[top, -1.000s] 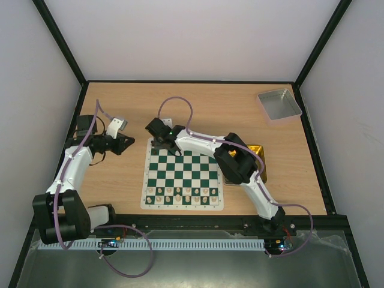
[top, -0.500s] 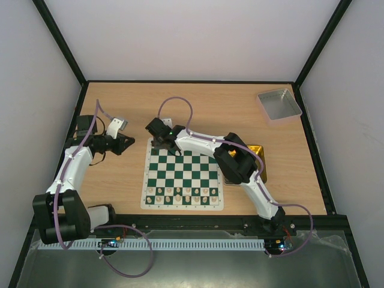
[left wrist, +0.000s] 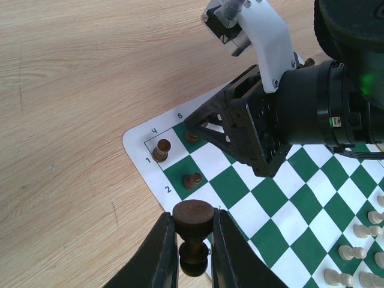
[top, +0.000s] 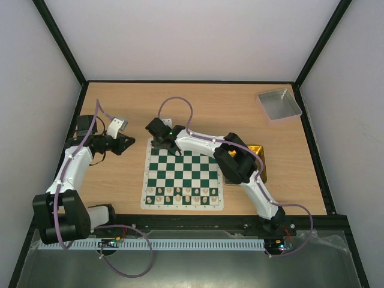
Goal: Set up the chess pieces on the board
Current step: Place the chess piece on the chessboard.
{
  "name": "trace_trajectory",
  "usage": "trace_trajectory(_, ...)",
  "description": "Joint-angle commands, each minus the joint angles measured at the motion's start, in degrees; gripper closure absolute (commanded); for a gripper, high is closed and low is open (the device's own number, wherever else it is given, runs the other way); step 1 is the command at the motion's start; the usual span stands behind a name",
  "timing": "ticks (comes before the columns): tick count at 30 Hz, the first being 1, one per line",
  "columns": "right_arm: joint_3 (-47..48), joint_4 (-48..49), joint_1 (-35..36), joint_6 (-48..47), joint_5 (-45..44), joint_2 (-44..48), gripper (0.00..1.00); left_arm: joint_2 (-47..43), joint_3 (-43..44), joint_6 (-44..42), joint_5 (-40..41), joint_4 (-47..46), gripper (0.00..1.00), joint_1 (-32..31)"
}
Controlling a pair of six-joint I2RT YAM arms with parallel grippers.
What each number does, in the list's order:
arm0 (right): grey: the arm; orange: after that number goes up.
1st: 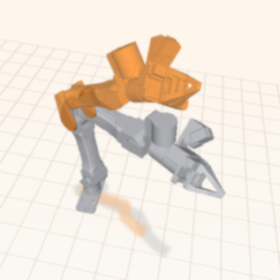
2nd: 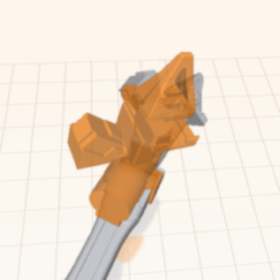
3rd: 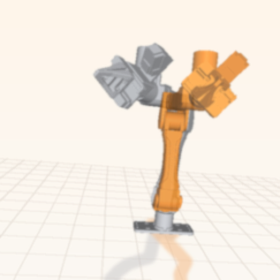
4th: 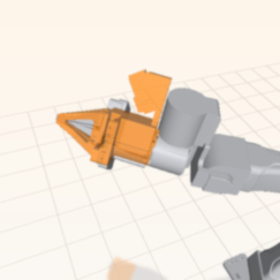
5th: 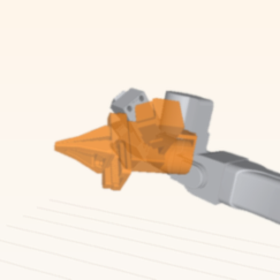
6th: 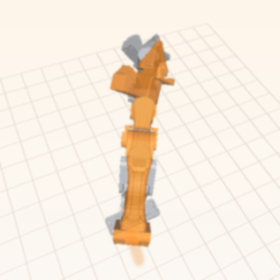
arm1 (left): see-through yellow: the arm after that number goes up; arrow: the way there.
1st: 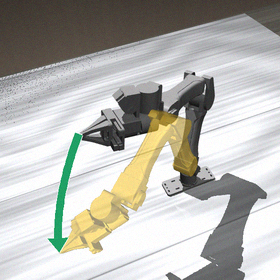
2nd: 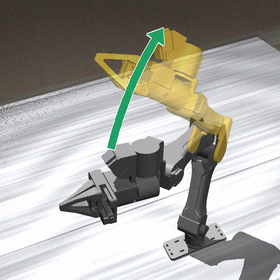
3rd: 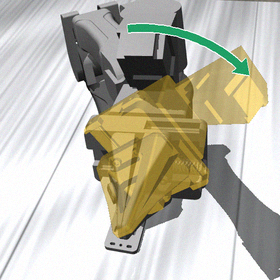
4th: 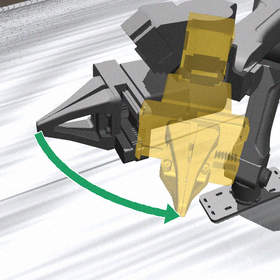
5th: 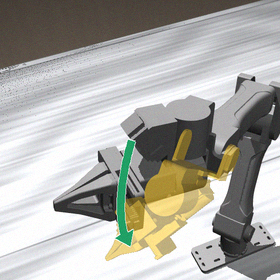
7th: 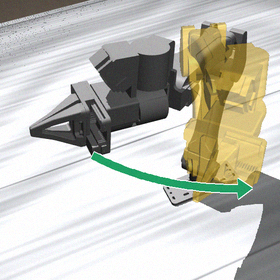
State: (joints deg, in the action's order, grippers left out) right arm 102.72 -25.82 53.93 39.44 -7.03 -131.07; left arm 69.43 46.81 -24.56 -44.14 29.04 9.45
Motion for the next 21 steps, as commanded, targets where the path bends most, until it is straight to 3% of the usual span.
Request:
trace_trajectory(1,0.4,-0.67,-0.32,0.51,-1.15,0.43,0.76,0.05,-0.52,-0.93,-1.53,0.72,0.94,0.33)
trace_trajectory(16,-0.66,-0.45,-0.32,0.78,-0.94,2.12,0.74,-0.4,-0.66,-1.28,-1.47,1.06,0.94,0.39)
trace_trajectory(19,-0.89,-0.27,-0.33,0.64,-0.86,2.34,0.53,-0.52,-0.71,-1.28,-1.55,1.11,0.94,0.39)
trace_trajectory(21,-1.05,-0.01,-0.33,0.66,-0.95,2.58,0.52,-0.52,-0.71,-1.37,-1.53,1.14,0.94,0.39)
